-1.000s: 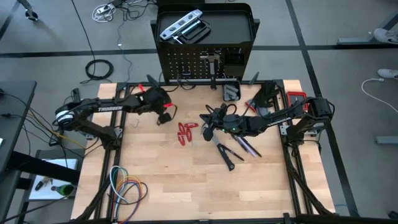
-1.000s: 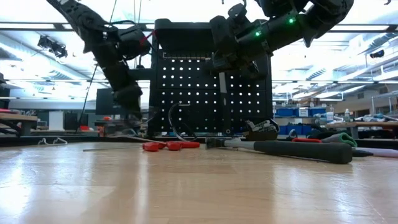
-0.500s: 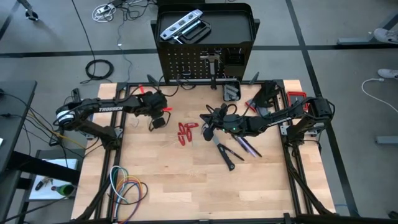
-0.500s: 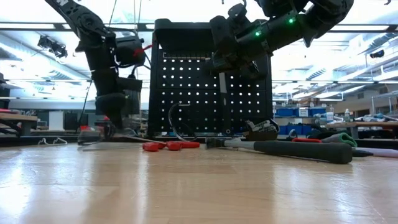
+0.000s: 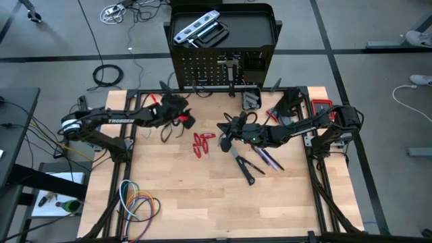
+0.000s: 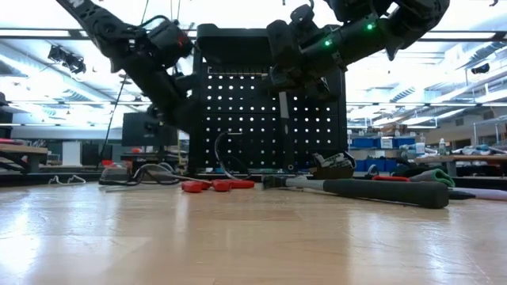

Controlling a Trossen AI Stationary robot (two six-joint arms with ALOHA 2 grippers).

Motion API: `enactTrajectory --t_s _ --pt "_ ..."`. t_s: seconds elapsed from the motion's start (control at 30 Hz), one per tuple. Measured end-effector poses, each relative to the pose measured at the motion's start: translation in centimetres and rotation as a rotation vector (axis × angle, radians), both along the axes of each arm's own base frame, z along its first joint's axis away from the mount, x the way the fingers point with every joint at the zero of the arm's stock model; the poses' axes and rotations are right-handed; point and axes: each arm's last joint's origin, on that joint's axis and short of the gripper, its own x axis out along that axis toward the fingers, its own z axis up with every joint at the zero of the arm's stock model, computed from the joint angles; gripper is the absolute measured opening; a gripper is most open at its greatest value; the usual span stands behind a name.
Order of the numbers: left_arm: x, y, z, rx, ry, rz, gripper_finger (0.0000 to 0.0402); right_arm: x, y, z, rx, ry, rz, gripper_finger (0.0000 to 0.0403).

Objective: Hang tools onto peg board
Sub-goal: Remove the glasses from the peg board

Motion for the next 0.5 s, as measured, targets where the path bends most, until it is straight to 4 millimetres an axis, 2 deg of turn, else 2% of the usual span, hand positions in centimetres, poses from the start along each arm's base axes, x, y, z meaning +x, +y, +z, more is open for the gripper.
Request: enactTrajectory --t_s 0.1,0.23,0.33,0.5 --pt "0.2 0.9 0.4 0.128 -0.125 0.051 0.0173 0.0 0.1 0.0 0.002 -0.001 0.002 0.0023" --pt "0.5 2.5 0.4 0.173 -0.229 0.081 0.0201 0.0 0.2 0.0 0.000 -0.002 0.006 0.0019" --pt "1.0 3.7 -0.9 0.156 -0.257 0.069 0.0232 0.0 0.2 0.1 -0.006 -0.005 0.008 0.0017" --pt "2.2 5.6 -3.6 0.093 -0.208 0.128 0.0274 0.0 0.2 0.1 -0.004 -0.004 0.015 0.0021"
